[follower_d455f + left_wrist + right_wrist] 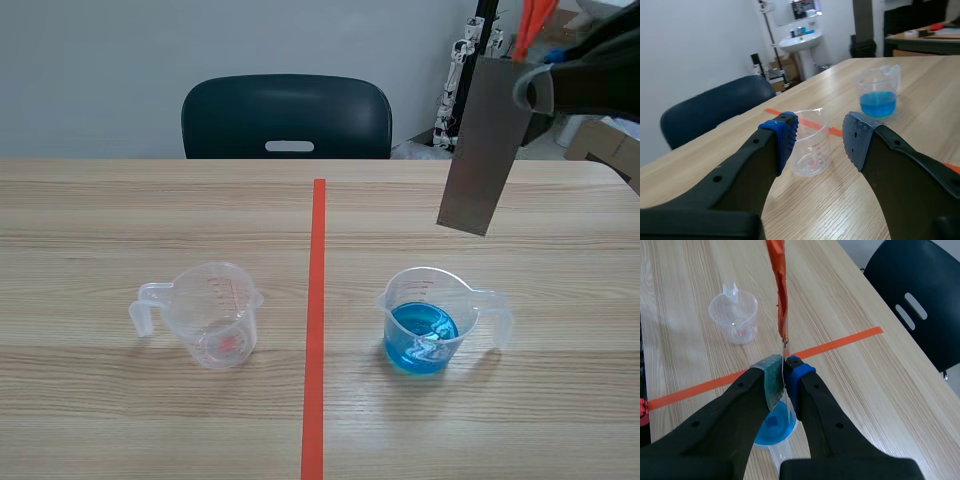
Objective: Do the redox reaction experiment. move the plate over the blue solution
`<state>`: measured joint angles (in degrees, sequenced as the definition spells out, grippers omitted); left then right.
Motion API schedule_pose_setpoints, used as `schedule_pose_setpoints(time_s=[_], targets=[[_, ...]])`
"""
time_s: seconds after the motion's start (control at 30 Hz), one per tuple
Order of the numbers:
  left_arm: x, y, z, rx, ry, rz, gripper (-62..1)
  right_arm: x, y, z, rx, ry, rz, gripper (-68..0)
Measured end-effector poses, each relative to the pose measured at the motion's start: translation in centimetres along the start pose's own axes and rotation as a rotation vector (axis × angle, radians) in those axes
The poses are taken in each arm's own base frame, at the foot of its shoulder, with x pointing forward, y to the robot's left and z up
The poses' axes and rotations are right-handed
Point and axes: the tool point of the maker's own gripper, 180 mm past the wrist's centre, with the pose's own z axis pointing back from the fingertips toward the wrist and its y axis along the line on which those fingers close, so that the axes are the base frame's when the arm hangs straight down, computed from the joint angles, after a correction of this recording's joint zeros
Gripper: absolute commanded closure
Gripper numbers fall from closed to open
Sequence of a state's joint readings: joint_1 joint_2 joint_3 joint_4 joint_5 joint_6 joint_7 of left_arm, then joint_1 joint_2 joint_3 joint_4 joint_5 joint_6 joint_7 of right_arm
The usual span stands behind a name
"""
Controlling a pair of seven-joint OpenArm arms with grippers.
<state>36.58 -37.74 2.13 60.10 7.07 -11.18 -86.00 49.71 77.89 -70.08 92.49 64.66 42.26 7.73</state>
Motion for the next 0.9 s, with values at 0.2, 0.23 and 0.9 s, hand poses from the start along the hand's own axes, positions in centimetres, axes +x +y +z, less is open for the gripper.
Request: schedule_pose_setpoints(time_s=[0.2, 0.23, 0.9], targets=[[1.2, 1.1, -1.4, -0.158, 0.062, -0.027, -8.5, 0.1, 0.0, 1.4, -0.021, -0.031, 0.030, -0.6], [1.2, 1.5, -1.9, -0.171, 0.078, -0.015, -8.5, 0.3, -0.1, 1.7, -0.027, -0.041, 0.036, -0.6], [2.3, 2.1, -14.3, -0.411, 0.241, -0.076, -4.0, -0.3, 5.0, 0.0, 0.121, -0.047, 0.063, -0.6]])
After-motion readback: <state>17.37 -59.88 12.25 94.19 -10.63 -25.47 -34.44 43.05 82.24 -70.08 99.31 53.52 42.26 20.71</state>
